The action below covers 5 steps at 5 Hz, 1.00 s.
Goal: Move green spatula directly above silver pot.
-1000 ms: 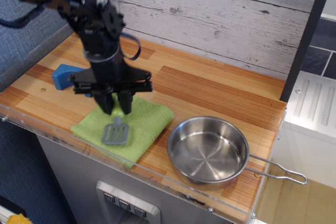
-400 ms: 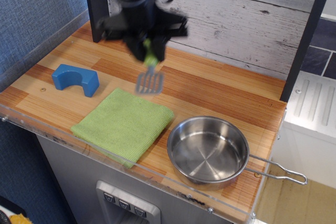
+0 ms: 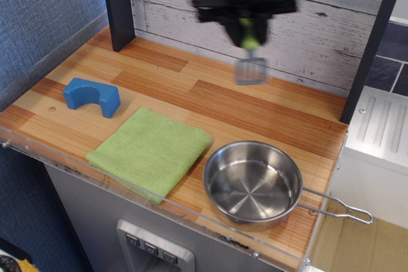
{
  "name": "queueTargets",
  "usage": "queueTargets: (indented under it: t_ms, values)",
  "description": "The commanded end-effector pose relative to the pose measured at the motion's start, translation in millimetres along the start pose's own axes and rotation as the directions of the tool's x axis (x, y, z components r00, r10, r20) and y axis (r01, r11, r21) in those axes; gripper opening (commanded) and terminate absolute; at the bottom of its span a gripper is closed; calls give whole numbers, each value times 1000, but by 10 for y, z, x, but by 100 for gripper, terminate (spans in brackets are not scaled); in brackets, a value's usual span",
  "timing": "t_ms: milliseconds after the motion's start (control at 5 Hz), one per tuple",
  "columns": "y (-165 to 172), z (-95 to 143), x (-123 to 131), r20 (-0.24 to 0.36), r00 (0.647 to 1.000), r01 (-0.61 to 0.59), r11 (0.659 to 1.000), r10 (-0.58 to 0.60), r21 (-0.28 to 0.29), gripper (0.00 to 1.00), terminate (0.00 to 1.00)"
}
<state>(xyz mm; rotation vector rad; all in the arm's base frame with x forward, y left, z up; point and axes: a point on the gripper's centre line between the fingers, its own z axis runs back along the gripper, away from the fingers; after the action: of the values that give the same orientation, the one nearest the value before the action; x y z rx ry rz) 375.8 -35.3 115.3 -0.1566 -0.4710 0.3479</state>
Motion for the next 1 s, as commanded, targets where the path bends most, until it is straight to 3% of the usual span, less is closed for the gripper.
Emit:
queueTargets:
  t_ms: [0, 400, 800]
  values:
    - [-329, -212, -195, -45, 994, 100, 995, -102, -30, 0, 0]
    - [-341, -530, -365, -105, 981, 162, 987, -162, -12, 0, 0]
    - [-306, -756, -451, -157, 966, 201, 979, -204, -39, 0, 0]
